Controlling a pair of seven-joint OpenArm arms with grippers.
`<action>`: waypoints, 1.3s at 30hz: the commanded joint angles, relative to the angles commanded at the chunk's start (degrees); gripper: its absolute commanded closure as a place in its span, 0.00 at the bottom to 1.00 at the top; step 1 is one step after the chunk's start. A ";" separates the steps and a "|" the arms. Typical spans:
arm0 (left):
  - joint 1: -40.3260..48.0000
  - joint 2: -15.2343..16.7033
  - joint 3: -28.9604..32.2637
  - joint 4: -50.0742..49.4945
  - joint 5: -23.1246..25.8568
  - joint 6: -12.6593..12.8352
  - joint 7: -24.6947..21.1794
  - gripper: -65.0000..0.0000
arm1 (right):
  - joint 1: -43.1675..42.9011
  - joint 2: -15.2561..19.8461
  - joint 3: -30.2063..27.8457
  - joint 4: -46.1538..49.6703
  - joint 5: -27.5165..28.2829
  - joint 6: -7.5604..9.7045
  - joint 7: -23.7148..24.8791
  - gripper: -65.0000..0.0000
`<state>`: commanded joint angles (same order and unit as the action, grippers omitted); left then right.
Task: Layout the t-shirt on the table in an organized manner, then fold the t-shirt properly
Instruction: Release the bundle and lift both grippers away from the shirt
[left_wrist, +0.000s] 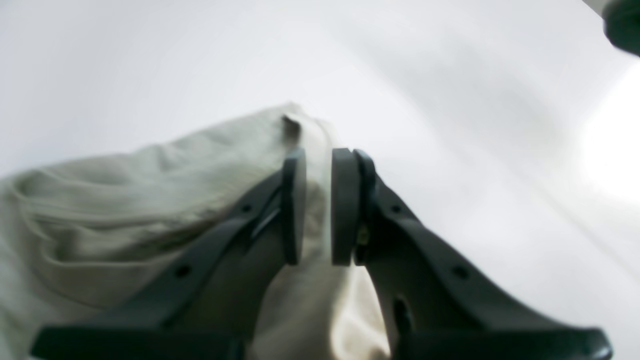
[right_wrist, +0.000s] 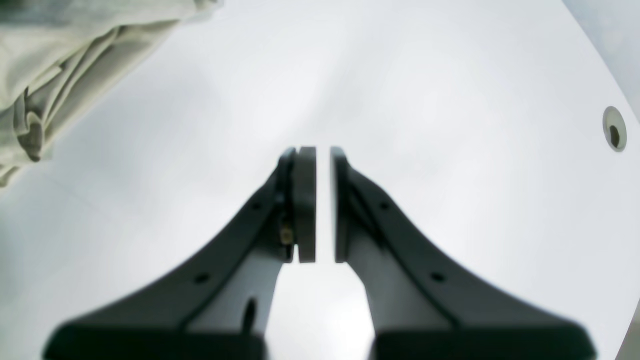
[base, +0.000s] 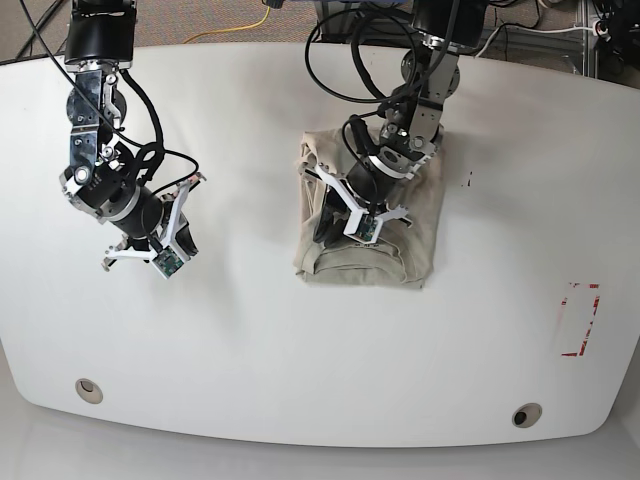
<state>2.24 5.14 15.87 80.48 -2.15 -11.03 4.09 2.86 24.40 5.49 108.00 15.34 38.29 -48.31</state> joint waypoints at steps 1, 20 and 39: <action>-0.09 0.00 0.35 -1.76 0.00 1.14 -0.88 0.87 | -0.18 0.00 0.00 0.09 0.00 0.00 0.00 0.94; 2.46 -11.60 -13.19 -12.92 -9.58 -2.55 -2.55 0.87 | -1.23 -2.29 -0.09 0.18 0.35 -0.09 0.00 0.94; 10.81 -31.47 -29.63 -9.41 -22.24 -8.62 -0.44 0.87 | -2.29 -5.36 -0.35 0.26 0.00 0.00 0.00 0.94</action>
<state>13.05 -26.33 -13.76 71.08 -24.40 -19.65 3.65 0.57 19.03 5.14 108.26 15.34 38.29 -48.31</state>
